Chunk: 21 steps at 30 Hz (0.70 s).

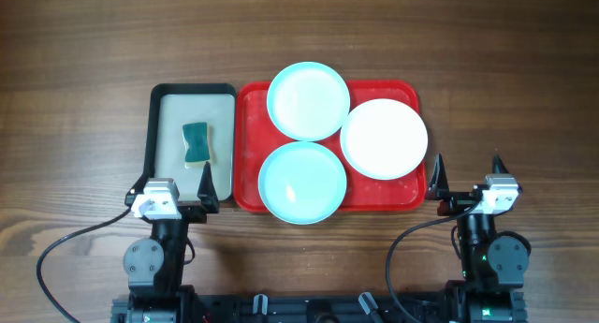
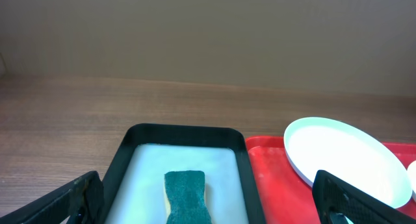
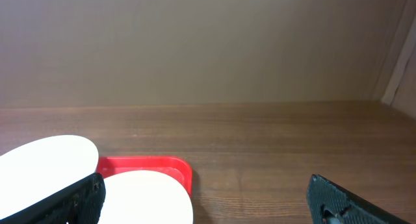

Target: Clean dirty plates on tray and stack at the side

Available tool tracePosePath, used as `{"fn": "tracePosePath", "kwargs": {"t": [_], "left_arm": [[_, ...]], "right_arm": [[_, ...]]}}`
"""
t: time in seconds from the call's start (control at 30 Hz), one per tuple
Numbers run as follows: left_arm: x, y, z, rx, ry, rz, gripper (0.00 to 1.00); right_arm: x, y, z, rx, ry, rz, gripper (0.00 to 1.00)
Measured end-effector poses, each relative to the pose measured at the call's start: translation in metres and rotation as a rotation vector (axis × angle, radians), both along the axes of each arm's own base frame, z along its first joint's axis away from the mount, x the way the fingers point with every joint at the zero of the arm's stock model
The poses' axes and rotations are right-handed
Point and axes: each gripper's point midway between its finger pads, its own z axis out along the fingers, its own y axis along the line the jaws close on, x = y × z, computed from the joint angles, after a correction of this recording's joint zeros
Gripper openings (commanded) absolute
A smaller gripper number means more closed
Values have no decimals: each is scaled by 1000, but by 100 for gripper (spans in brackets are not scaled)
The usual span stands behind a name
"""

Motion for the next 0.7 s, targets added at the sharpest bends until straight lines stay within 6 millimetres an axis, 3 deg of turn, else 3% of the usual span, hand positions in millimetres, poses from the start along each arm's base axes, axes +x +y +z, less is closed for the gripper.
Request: {"fn": "tracePosePath", "kwargs": {"t": [0.47, 0.7], "left_arm": [[0, 0, 0, 0, 0, 0, 100], [0, 0, 0, 0, 0, 0, 100]], "right_arm": [[0, 0, 0, 0, 0, -3, 100], [-1, 23, 0, 0, -1, 133, 100]]}}
